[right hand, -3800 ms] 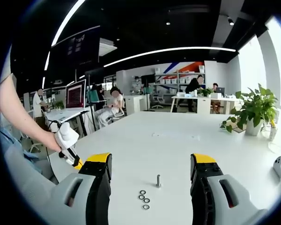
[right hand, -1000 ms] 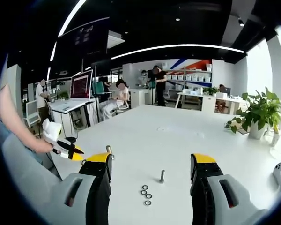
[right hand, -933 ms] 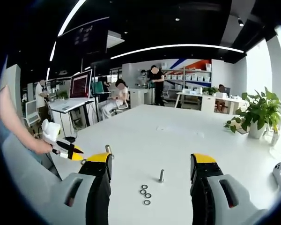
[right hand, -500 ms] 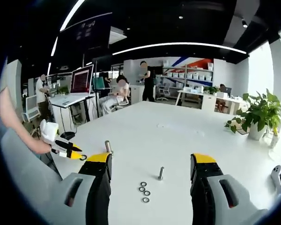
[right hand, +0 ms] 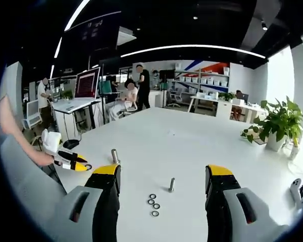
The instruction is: Place the washer onto the threaded stud by aligning its center hole with the stud, sliding it down to the base, and recovering from edge contact or off-axis alignment until the washer reaches the visible bottom stop.
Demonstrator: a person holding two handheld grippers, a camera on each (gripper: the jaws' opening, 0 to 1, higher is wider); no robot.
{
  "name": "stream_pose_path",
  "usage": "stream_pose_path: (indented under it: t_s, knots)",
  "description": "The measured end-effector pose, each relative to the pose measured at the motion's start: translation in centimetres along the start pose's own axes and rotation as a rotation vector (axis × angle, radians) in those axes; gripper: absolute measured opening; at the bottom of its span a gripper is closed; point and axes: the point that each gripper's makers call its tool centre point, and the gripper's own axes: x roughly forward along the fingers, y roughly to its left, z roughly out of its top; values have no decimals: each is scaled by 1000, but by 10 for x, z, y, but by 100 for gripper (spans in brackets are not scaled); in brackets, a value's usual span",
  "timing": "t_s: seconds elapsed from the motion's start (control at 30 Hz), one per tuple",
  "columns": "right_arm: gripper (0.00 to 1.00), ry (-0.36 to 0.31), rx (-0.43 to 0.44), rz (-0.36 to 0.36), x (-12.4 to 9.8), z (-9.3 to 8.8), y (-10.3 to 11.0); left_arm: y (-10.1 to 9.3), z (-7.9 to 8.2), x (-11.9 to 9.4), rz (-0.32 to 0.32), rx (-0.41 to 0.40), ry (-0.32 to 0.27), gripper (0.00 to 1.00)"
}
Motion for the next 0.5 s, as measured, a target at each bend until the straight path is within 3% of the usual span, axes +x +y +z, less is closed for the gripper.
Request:
stream_pose_path:
  t_s: [0.23,0.5]
  knots:
    - [70,7,-7,-4,0,-1,0,4,-11,4,5,7,-4,23]
    - [70,11,-16,-5,0,-2,0,3,-9,7,20,21,-42,22]
